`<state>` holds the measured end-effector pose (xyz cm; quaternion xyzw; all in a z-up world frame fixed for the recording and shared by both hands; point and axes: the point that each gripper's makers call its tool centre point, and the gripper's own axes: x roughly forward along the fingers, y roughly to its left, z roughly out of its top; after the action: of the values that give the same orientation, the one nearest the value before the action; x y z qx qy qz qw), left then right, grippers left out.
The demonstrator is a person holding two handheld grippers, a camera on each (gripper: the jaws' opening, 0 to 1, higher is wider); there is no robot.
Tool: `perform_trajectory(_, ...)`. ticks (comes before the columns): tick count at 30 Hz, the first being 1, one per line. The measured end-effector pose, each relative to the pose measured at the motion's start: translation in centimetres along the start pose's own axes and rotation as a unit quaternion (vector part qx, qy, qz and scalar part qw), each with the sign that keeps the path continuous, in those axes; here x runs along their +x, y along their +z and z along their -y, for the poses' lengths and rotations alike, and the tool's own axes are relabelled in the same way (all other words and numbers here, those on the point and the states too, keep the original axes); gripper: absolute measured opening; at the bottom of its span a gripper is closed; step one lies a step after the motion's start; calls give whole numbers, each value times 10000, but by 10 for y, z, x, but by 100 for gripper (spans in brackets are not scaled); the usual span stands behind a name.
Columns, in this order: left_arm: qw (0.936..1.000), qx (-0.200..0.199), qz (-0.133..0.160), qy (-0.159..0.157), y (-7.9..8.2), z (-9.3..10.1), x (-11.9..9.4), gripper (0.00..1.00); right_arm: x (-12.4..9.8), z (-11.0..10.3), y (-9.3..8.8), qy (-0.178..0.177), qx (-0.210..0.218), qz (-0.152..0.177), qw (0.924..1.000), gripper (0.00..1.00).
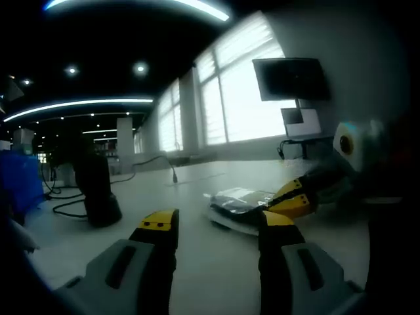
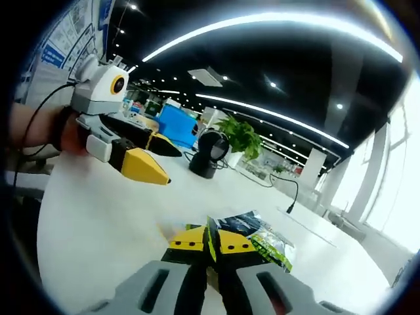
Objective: Clip sheet goods on table flip sheet goods clip sheet goods scan sheet goods put sheet goods back to table
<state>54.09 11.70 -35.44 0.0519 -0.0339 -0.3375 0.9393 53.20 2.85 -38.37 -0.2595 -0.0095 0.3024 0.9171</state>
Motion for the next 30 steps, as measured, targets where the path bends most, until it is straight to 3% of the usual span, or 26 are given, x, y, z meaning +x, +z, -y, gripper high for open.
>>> perform_trajectory(3, 10000, -2, 2, -2, 0, 0, 0, 41, 0, 0, -1, 13, -130, -27, 9999, 0)
perform_trajectory(12, 10000, 5, 1, -12, 1, 2, -1, 41, -11, 3, 1, 141, 18, -7, 9999, 0)
perform_trajectory(15, 10000, 6, 10, -19, 2, 2, -1, 41, -22, -1, 3, 288, 329, 81, 9990, 0)
perform_trajectory(18, 10000, 23, 14, -24, 2, 3, -1, 41, -29, -4, 1, 279, -102, 39, 9996, 0)
perform_trajectory(30, 9999, 90, -22, -45, 1, 5, -1, 41, -31, -11, -7, 372, -126, 6, 9992, 0)
